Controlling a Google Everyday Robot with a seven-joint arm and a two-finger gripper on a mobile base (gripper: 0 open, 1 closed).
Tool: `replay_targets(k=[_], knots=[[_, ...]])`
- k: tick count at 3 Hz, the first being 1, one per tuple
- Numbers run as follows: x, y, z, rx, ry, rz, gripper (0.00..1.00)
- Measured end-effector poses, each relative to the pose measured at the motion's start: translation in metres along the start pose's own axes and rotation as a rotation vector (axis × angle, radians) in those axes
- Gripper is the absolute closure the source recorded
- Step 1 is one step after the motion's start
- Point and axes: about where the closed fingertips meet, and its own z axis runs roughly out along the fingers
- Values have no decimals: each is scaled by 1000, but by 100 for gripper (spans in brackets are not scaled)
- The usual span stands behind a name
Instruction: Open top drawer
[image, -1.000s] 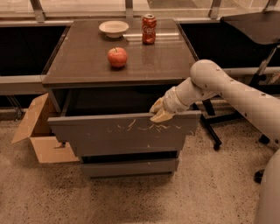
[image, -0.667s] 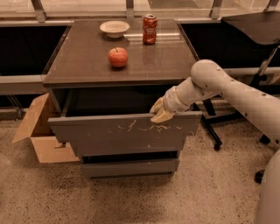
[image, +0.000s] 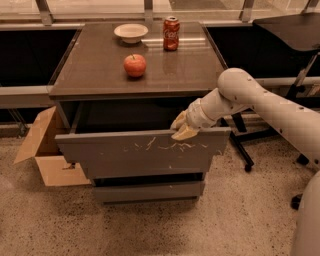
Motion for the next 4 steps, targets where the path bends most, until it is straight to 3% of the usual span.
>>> replay_targets(k=[1,2,3,4], knots=[[0,0,0,0,0,0,6],[0,0,0,0,0,0,0],[-4,11,5,-45,-4,-14,0],[-10,37,9,-136,-1,-16,0]])
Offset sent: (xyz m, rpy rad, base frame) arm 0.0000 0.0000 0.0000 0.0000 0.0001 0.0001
